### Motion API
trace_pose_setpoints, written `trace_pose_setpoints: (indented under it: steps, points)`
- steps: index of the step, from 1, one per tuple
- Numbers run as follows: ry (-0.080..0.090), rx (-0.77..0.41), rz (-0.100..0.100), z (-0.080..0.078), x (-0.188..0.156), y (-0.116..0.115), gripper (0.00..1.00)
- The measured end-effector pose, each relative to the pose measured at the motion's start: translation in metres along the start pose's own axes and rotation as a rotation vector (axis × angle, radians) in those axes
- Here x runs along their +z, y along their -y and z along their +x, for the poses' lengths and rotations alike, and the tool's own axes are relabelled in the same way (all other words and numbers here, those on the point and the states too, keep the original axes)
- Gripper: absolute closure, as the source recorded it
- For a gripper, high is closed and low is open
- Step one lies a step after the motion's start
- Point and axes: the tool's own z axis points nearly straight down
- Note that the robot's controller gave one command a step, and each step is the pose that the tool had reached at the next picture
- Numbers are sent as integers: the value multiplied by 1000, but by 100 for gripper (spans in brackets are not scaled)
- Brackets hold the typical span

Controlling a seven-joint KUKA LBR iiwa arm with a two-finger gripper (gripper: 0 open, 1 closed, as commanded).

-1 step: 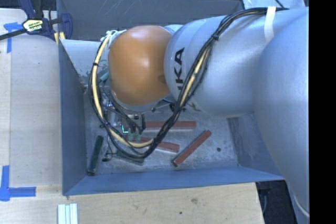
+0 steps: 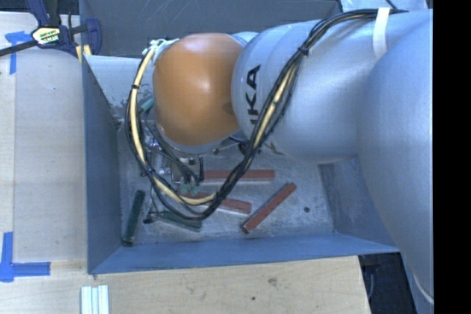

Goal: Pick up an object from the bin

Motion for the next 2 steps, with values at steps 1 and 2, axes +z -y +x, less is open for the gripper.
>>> trace_pose_setpoints:
  steps: [1,2]
  points:
    - [3,-90,0,7,65,6,0]
    - [-5,-109,2,8,122,0,0]
